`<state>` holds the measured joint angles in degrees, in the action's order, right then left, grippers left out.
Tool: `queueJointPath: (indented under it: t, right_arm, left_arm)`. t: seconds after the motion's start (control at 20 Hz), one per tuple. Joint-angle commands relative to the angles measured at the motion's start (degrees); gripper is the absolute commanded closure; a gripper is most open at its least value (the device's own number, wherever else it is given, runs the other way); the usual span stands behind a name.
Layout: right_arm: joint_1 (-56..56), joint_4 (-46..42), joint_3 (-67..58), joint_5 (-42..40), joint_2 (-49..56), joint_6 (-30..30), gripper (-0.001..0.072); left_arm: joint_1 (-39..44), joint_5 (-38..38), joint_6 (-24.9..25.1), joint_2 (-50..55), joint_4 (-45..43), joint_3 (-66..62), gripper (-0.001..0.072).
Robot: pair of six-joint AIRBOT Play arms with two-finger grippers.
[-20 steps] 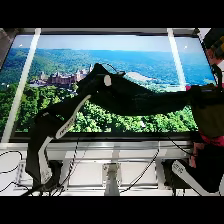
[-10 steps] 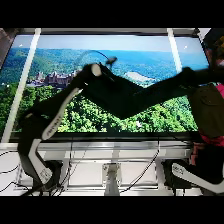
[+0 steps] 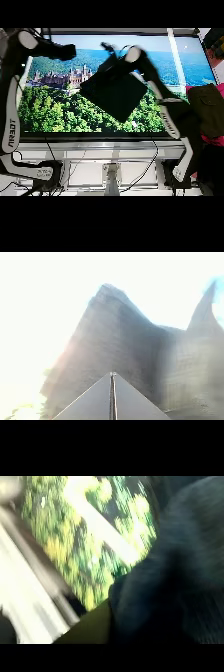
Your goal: Fold the clothes and pants, and hang the long-sleeved shirts on hangers.
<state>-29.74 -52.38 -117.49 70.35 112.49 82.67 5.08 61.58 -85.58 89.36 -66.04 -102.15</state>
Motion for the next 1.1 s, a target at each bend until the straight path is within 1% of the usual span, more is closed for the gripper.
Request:
queueJointPath:
  t: [0.0,0.05,0.15,0.2,0.25,0.3,0.35,0.45,0.5,0.6,0.7,0.8,0.85,0.9,0.95,1.0,1.05]
  right_arm:
    - [-4.74,-0.96,-2.08,-10.91,5.14,0.94,0.0294]
    - [-3.98,-1.03,-2.08,-8.68,4.79,1.38,0.0245]
    - [-1.55,-1.2,-2.08,-5.31,3.04,2.71,0.0256]
    - [0.33,-1.51,-2.08,-2.82,1.62,2.99,0.0361]
    - [2.29,-2.34,-2.08,0.17,0.2,2.86,0.0615]
    - [4.72,-3.96,-1.9,3.93,-1.31,2.64,0.068]
    - [7.32,-5.84,-0.7,7.04,-3.13,2.21,0.0682]
    - [12.74,-7.65,6.01,10.03,-7.85,1.2,0.0683]
    - [15.32,-6.93,10.99,9.51,-10.62,0.15,0.0684]
    - [19.98,-4.15,23.93,5.11,-17.27,-2.12,0.0683]
    - [24.09,3.78,40.41,-1.64,-24.61,-6.38,0.0683]
    - [25.97,16.85,56.35,-7.37,-30.1,-12.96,0.0683]
    - [25.4,24.39,64.32,-11.65,-32.04,-14.53,0.0681]
    - [23.93,30.99,70.9,-16.96,-32.85,-14.45,0.0638]
    - [22.38,35.1,74.99,-21.73,-32.61,-14.38,0.0354]
    - [20.92,37.77,77.48,-25.42,-31.85,-13.55,0.0055]
    - [20.0,38.71,77.92,-25.77,-30.67,-12.22,0.0034]
  left_arm:
    - [-4.35,1.05,-0.57,-1.75,-0.35,-0.02,0.0689]
    - [-5.16,1.05,-0.57,-1.75,-0.35,-0.02,0.0689]
    - [-6.34,1.07,-0.55,-1.86,-0.37,-0.02,0.0689]
    - [-6.8,1.07,-0.52,-2.19,-0.37,-0.02,0.0688]
    - [-7.34,1.14,-0.52,-2.84,-0.37,-0.02,0.0688]
    - [-7.91,1.31,-0.44,-3.96,-0.37,-0.02,0.0689]
    - [-8.37,1.4,0.37,-5.38,-0.39,-0.02,0.0688]
    - [-9.92,2.4,2.54,-9.14,-0.42,-0.02,0.0689]
    - [-10.99,3.23,2.73,-11.15,-0.44,-0.02,0.0689]
    - [-13.27,4.22,2.78,-14.67,-0.44,-0.02,0.0689]
    - [-15.39,4.26,4.48,-17.31,-0.42,-0.02,0.0686]
    - [-17.18,4.26,6.27,-19.04,-0.42,-0.02,0.0675]
    - [-17.92,4.26,6.38,-19.65,-0.42,-0.02,0.0675]
    - [-18.43,4.24,6.38,-19.98,-0.39,-0.02,0.0675]
    - [-18.71,4.22,6.36,-20.17,-0.39,-0.02,0.0676]
    - [-18.8,4.24,6.36,-20.17,-0.39,-0.02,0.0675]
    - [-18.78,4.24,6.36,-20.15,-0.39,-0.02,0.0676]
